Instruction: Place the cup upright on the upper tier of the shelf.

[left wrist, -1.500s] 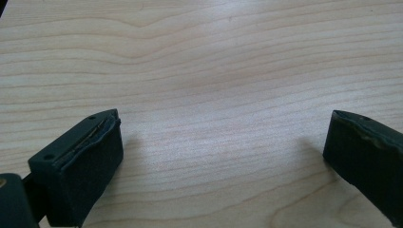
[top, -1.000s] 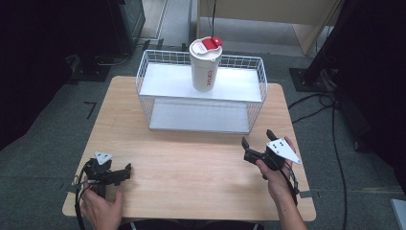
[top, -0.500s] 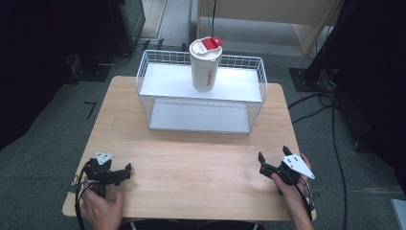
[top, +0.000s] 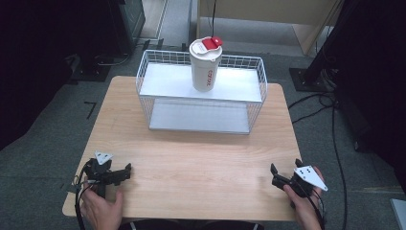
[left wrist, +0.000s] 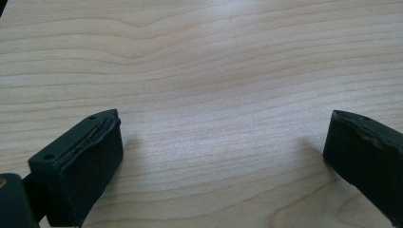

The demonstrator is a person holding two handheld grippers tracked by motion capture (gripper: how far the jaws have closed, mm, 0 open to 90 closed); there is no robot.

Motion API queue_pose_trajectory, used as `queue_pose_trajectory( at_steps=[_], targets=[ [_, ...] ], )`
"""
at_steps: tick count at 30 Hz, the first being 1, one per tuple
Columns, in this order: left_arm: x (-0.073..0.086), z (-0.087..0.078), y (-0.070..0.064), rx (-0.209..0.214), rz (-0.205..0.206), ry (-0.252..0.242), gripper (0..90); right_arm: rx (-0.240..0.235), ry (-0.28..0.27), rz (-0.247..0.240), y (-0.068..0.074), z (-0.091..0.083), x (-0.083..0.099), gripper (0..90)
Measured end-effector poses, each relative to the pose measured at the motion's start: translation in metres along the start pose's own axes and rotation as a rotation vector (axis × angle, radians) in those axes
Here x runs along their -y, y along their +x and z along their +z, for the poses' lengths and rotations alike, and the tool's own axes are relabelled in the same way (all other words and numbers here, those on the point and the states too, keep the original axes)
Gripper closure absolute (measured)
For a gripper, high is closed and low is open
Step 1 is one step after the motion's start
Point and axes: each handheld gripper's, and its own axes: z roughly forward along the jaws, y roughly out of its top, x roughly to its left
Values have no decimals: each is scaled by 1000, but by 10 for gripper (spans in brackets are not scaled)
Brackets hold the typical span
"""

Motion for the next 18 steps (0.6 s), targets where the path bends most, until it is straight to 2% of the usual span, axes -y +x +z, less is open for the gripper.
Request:
queue_pose_trajectory(
  at_steps=[2, 8, 11, 13, 16, 18],
  targets=[
    [0, 0, 0, 0, 1, 0, 0, -3, 27, 15, -4, -3, 4, 56],
    [0, 0, 0, 0, 0, 0, 0, 37, 109, 30, -16, -9, 11, 57],
    [0, 0, 0, 0, 0, 0, 0, 54, 178, 35, -20, -11, 13, 57],
    [0, 0, 0, 0, 1, 0, 0, 36, 245, 46, -24, -10, 14, 57],
    [0, 0, 0, 0, 1, 0, 0, 21, 299, 61, -26, -8, 15, 57],
    [0, 0, 0, 0, 0, 0, 0, 40, 329, 52, -24, -7, 15, 57]
  ],
)
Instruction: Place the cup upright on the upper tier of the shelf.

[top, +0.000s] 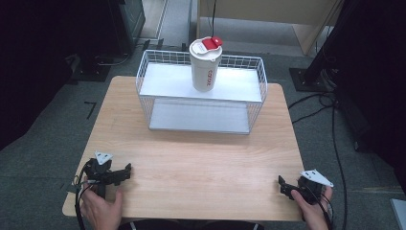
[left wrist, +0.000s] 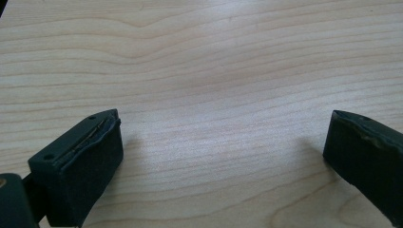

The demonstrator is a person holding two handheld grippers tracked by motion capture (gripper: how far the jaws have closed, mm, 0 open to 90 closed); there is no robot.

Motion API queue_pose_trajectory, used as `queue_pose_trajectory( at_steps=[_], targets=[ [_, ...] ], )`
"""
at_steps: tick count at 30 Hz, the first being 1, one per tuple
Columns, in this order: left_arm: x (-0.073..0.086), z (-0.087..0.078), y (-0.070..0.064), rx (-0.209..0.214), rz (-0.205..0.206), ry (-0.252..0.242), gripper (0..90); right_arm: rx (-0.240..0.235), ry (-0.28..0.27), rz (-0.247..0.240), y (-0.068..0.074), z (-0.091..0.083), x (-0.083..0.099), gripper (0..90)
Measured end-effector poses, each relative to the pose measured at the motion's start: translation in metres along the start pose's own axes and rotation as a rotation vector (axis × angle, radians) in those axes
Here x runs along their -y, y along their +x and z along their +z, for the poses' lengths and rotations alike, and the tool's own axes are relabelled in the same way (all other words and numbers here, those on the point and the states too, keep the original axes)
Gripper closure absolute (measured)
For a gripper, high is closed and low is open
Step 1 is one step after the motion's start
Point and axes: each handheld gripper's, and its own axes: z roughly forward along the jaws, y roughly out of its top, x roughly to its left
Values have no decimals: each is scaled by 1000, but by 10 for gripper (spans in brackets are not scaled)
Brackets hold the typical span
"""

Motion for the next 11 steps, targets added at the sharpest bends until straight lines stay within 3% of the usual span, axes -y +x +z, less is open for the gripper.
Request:
queue_pose_trajectory(
  at_steps=[4, 11],
  targets=[
    [0, 0, 0, 0, 0, 0, 0, 22, 33, 3, 1, 2, 0, 41],
    [0, 0, 0, 0, 1, -1, 0, 4, 44, 21, -3, 3, 0, 39]
  ],
)
